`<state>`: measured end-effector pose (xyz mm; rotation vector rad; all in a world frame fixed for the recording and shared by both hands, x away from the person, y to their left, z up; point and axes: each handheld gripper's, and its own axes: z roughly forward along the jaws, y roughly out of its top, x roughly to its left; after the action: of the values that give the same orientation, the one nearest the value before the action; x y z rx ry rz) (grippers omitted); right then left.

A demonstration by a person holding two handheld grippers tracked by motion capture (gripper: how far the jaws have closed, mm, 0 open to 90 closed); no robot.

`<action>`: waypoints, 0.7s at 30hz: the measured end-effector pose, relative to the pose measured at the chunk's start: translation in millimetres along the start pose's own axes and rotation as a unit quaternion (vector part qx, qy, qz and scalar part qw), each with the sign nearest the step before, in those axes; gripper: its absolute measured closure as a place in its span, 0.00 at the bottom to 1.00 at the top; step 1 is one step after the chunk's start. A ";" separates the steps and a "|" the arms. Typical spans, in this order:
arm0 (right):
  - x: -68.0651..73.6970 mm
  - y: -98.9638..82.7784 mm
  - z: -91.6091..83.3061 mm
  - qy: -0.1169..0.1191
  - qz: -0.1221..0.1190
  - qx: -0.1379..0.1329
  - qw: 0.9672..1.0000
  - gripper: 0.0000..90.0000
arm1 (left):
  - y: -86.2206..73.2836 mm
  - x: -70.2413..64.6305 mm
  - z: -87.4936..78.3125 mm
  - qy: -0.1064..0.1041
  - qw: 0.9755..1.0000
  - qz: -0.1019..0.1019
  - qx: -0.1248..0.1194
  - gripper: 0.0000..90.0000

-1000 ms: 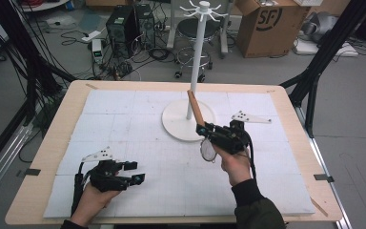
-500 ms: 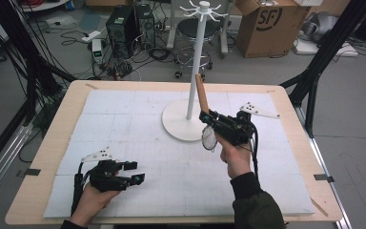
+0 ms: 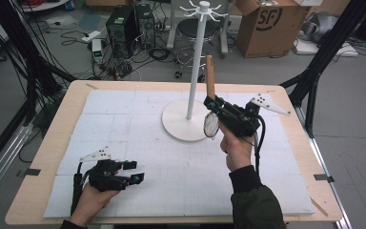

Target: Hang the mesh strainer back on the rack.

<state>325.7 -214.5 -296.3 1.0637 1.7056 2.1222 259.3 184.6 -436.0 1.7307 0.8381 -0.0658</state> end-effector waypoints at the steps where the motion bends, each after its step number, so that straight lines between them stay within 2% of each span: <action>1: 0.3 1.7 0.4 0.000 -0.001 -0.005 1.000 0.77 | 0.0 0.3 0.3 -0.001 1.000 0.000 0.001 0.33; 12: -0.4 22.5 9.2 0.002 -0.006 -0.038 0.999 0.77 | -3.3 3.2 2.5 -0.004 1.000 -0.002 0.004 0.33; 21: 1.1 38.1 18.3 -0.004 -0.011 -0.050 0.999 0.77 | -3.2 5.3 -0.3 -0.004 1.000 -0.006 0.000 0.33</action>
<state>346.8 -211.6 -259.8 1.0187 1.5823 2.1608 261.4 187.8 -440.9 1.7242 0.8425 -0.0810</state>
